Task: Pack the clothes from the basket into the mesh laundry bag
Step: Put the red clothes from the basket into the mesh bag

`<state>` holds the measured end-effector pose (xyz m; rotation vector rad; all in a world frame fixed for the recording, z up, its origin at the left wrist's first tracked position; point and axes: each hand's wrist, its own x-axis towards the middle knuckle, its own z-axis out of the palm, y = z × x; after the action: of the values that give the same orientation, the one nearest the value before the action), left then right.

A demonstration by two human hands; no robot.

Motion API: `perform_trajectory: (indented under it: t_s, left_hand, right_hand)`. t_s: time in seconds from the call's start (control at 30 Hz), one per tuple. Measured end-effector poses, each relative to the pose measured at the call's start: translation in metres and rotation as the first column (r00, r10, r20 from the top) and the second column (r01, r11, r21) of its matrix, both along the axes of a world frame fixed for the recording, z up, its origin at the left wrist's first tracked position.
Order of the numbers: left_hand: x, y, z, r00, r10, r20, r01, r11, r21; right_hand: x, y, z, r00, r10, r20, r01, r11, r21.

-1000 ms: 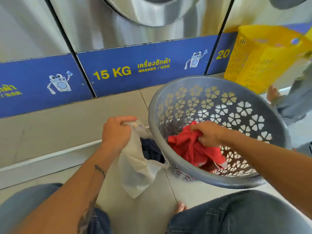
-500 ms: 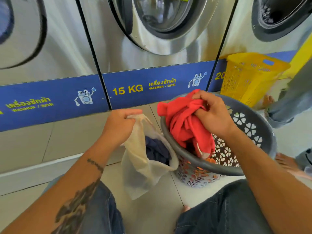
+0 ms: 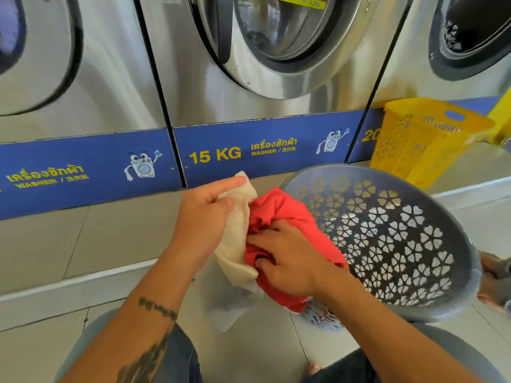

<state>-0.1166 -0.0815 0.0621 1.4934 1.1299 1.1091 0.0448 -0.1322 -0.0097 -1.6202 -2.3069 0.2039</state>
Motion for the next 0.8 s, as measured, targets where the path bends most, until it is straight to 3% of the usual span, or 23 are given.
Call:
perform_trajectory:
  t_s: [0.07, 0.17, 0.2, 0.3, 0.33, 0.4, 0.47, 0.53, 0.67, 0.8]
  left_hand:
    - [0.0, -0.002, 0.001, 0.999, -0.03, -0.024, 0.03, 1.0, 0.005]
    - [-0.005, -0.001, 0.004, 1.0, 0.023, -0.016, -0.022, 0.999, 0.028]
    - [-0.007, 0.0, 0.005, 0.999, 0.054, -0.008, -0.053, 0.998, 0.034]
    - [-0.01, 0.003, 0.006, 0.997, 0.079, 0.009, -0.08, 0.996, 0.04]
    - [-0.01, 0.003, 0.007, 0.997, 0.071, 0.015, -0.072, 0.997, 0.035]
    - [-0.006, 0.001, 0.008, 0.998, 0.059, 0.018, -0.059, 0.998, 0.026]
    - [-0.003, -0.001, 0.007, 0.999, 0.046, 0.014, -0.046, 0.999, 0.019]
    - [-0.001, -0.003, 0.003, 1.0, 0.028, 0.01, -0.028, 1.0, -0.013]
    - [0.002, -0.006, -0.015, 0.998, 0.017, -0.062, -0.022, 0.997, -0.074]
    - [0.003, -0.009, -0.044, 0.984, 0.053, -0.168, -0.074, 0.99, -0.122]
  right_hand:
    - [-0.004, 0.001, 0.0, 1.0, 0.002, 0.014, -0.002, 1.0, -0.013]
    - [-0.001, 0.0, 0.008, 0.959, -0.055, -0.28, 0.036, 0.997, -0.074]
    - [0.002, 0.0, 0.009, 0.946, -0.089, -0.312, 0.077, 0.996, -0.05]
    - [0.008, -0.003, 0.008, 0.925, -0.36, -0.12, 0.375, 0.917, 0.137]
    - [0.013, -0.001, 0.005, 0.879, -0.469, -0.086, 0.477, 0.872, 0.114]
    - [0.022, 0.001, 0.001, 0.817, -0.563, -0.124, 0.548, 0.825, -0.136]
    - [0.032, 0.005, -0.004, 0.805, -0.532, -0.262, 0.438, 0.831, -0.342]
    - [0.033, 0.004, -0.006, 0.803, -0.512, -0.305, 0.405, 0.844, -0.351]
    - [0.018, 0.004, -0.006, 0.878, -0.472, -0.081, 0.459, 0.878, -0.136]
    - [0.003, -0.001, -0.006, 0.872, -0.433, 0.227, 0.422, 0.901, 0.096]
